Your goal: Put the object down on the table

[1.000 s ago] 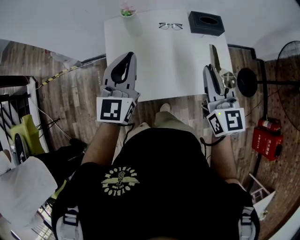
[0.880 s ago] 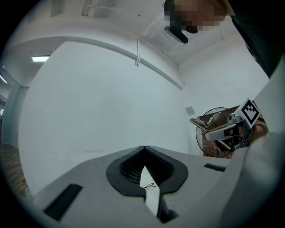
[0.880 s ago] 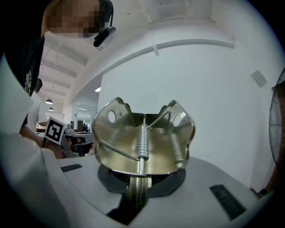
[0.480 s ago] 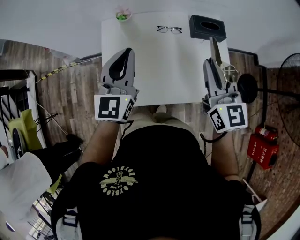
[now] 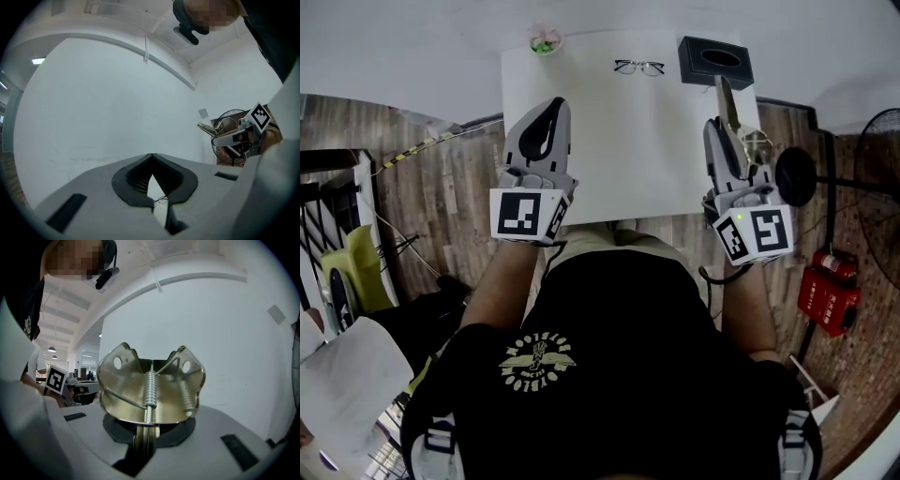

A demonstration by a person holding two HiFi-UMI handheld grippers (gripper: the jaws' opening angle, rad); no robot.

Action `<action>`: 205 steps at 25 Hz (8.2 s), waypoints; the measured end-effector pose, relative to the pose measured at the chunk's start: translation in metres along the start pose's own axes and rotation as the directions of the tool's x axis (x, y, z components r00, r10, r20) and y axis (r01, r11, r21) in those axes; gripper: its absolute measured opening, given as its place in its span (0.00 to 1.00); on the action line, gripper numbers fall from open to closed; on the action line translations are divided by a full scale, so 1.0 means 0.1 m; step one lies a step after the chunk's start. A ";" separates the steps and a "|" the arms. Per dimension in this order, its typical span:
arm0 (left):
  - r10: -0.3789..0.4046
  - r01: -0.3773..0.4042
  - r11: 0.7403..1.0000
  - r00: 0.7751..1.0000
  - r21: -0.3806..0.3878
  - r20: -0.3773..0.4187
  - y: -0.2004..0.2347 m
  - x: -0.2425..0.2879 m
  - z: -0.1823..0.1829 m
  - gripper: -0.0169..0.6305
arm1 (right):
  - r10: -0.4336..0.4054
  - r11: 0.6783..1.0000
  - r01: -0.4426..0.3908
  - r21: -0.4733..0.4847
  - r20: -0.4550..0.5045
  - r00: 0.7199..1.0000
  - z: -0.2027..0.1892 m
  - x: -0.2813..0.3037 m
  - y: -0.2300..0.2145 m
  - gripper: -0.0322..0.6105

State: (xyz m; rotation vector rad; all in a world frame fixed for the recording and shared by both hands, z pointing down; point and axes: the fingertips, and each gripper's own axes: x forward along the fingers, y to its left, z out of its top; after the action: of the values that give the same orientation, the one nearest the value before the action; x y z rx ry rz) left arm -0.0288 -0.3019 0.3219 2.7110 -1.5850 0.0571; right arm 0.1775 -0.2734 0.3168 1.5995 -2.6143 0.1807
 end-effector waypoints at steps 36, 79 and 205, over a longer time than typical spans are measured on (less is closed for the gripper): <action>-0.023 0.022 1.000 1.000 -0.021 -0.016 0.00 0.19 -0.20 0.04 | -0.015 0.995 0.038 0.094 -0.237 0.971 -1.35 0.33 -0.22 0.12; -0.035 0.029 0.999 0.991 -0.044 -0.127 -0.15 0.36 -0.86 0.04 | -0.010 0.971 0.149 0.187 -0.592 0.806 -3.29 0.49 -0.50 0.12; -0.044 0.045 0.999 0.999 0.013 -0.022 -0.65 -0.50 0.12 0.04 | -0.080 0.995 0.080 -0.062 0.000 0.997 0.09 -0.53 0.13 0.05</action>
State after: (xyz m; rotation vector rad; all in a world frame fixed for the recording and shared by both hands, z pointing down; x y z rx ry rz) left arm 0.0031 -0.2265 0.3093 2.7443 -1.5235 0.0969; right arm 0.1905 -0.2223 0.3007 1.6783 -2.5224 0.0958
